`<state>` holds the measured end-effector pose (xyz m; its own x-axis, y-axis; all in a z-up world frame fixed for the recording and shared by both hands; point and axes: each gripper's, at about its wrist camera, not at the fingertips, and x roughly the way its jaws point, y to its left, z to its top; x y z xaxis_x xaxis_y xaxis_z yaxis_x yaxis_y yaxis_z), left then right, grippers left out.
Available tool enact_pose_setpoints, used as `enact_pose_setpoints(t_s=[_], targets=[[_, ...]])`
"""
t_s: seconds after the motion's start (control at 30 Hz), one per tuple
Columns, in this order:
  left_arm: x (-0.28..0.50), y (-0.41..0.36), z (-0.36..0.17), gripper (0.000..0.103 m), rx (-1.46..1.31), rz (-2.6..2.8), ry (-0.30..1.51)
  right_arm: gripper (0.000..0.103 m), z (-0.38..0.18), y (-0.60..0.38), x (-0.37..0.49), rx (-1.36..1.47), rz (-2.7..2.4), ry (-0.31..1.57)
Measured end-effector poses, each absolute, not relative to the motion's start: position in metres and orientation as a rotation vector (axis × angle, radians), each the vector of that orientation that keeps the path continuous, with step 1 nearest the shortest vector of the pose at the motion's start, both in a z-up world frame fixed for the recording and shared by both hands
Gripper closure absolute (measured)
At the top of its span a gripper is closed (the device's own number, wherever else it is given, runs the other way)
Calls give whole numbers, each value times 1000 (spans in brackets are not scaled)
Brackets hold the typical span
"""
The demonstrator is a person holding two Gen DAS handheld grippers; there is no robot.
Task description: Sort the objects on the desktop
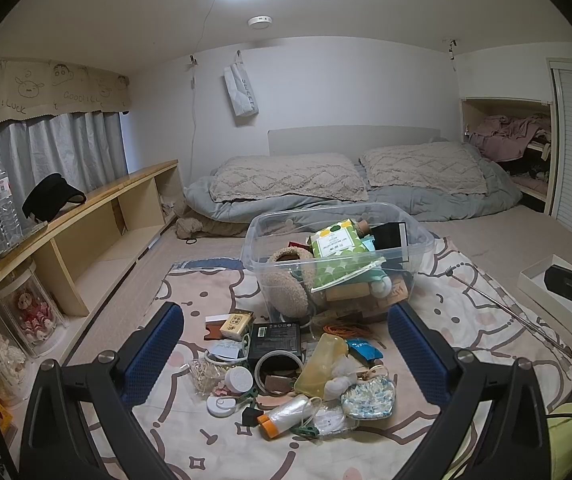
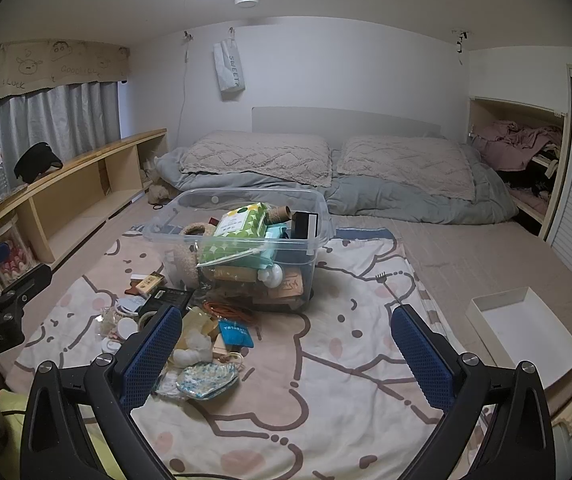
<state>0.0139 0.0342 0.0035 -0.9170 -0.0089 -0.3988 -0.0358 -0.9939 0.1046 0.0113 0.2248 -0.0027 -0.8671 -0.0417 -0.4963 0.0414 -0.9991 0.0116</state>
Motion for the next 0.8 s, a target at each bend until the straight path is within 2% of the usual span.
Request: enact_pose_setpoints(t_s=[0.8], targets=[[15,34,2,0,-634,3050,174,0,-2,225,11,797,-2994,0]])
